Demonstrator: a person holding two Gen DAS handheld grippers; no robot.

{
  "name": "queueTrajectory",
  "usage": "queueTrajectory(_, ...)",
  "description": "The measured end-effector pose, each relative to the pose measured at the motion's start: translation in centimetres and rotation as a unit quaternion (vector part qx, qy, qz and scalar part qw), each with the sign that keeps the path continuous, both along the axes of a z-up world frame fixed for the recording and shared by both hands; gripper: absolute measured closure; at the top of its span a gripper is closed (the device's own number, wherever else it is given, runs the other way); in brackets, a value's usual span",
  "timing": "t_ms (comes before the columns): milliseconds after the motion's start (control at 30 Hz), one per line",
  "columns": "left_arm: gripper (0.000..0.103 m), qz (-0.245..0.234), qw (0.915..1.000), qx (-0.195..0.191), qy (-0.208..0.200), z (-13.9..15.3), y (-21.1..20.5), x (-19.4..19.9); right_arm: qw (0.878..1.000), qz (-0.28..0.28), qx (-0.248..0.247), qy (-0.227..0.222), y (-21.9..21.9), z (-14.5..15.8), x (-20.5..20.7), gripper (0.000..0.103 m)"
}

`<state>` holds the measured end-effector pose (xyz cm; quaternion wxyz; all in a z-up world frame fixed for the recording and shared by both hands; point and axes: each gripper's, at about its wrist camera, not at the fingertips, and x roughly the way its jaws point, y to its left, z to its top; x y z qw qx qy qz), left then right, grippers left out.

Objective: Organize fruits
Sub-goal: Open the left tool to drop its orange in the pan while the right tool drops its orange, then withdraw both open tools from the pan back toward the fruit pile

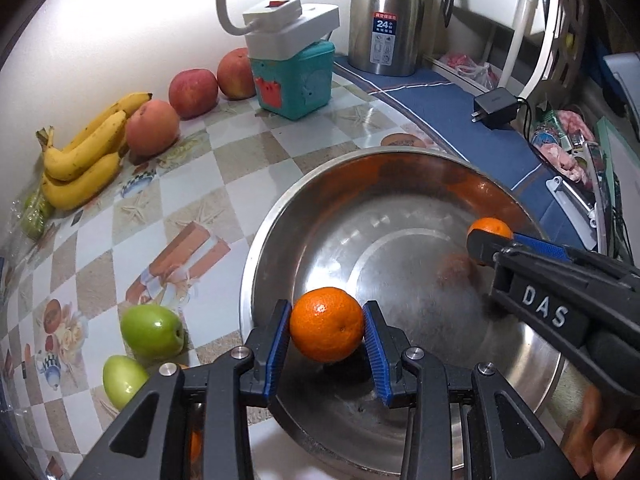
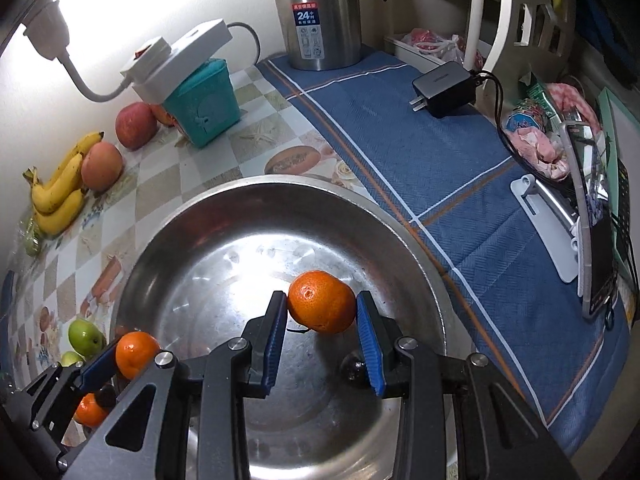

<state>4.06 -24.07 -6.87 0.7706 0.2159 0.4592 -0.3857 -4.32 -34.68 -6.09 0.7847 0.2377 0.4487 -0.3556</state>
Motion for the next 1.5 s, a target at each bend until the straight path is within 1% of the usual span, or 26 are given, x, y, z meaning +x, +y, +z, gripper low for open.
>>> queueTrajectory(233, 0.064, 0.000, 1.0000, 0.004, 0.001, -0.1, 0.0, 0.1, 1.000, 0.002, 0.002, 0.006, -0.1, -0.4, 0.1, 0.066)
queueTrajectory(300, 0.063, -0.001, 0.9999, 0.008, -0.007, 0.0, 0.0, 0.0, 1.000, 0.002, 0.002, 0.007, -0.1, -0.4, 0.1, 0.065)
queueTrajectory(333, 0.062, -0.001, 0.9999, 0.009, -0.010, 0.0, 0.0, 0.1, 1.000, 0.002, 0.002, 0.006, -0.1, -0.4, 0.1, 0.065)
queueTrajectory(367, 0.060, -0.001, 0.9998, 0.010, -0.015, 0.2, 0.0, 0.1, 1.000, 0.002, 0.003, 0.005, -0.1, -0.4, 0.1, 0.062)
queueTrajectory(400, 0.059, 0.000, 0.9998, 0.010, -0.017, 0.3, 0.0, 0.1, 1.000, 0.003, 0.005, 0.004, -0.1, -0.4, 0.1, 0.057)
queueTrajectory(433, 0.058, 0.000, 0.9998, 0.008, -0.019, 0.5, 0.1, 0.1, 1.000, 0.003, 0.006, 0.003, -0.1, -0.4, 0.1, 0.056)
queueTrajectory(567, 0.046, 0.004, 0.9997, -0.005, -0.022, 1.7, 0.3, 0.5, 1.000, 0.004, -0.001, 0.005, 0.2, -0.1, 0.1, 0.055)
queueTrajectory(700, 0.045, 0.010, 0.9995, -0.005, -0.031, 2.8, 0.7, 0.9, 1.000, 0.005, -0.003, 0.004, 0.4, 0.2, 0.1, 0.055)
queueTrajectory(767, 0.041, 0.015, 0.9994, 0.003, -0.033, 3.2, 0.9, 1.4, 1.000, 0.005, -0.004, 0.003, 0.6, 0.4, 0.0, 0.055)
queueTrajectory(867, 0.038, 0.021, 0.9988, 0.023, -0.037, 3.8, 1.5, 2.2, 1.000, 0.006, -0.007, 0.003, 0.8, 0.8, 0.0, 0.055)
queueTrajectory(1000, 0.037, 0.041, 0.9963, 0.060, -0.046, 4.2, 2.7, 3.5, 1.000, 0.005, -0.007, 0.008, 1.3, 1.3, -0.2, 0.055)
queueTrajectory(1200, 0.036, 0.068, 0.9924, 0.090, -0.049, 4.7, 5.0, 5.5, 1.000, -0.002, 0.004, 0.024, 2.2, 1.7, -0.3, 0.055)
queueTrajectory(1300, 0.032, 0.075, 0.9913, 0.096, -0.050, 4.8, 5.8, 6.1, 1.000, -0.003, 0.011, 0.023, 2.6, 1.9, -0.4, 0.055)
queueTrajectory(1367, 0.028, 0.074, 0.9907, 0.103, -0.050, 4.8, 6.1, 6.3, 1.000, 0.001, 0.015, 0.018, 2.9, 2.0, -0.4, 0.055)
queueTrajectory(1467, 0.021, 0.064, 0.9880, 0.123, -0.069, 4.7, 6.2, 6.2, 1.000, 0.013, 0.005, 0.020, 3.5, 2.1, -0.2, 0.055)
queueTrajectory(1500, 0.020, 0.060, 0.9866, 0.130, -0.077, 4.6, 6.3, 6.1, 1.000, 0.016, 0.004, 0.021, 3.7, 2.0, 0.0, 0.054)
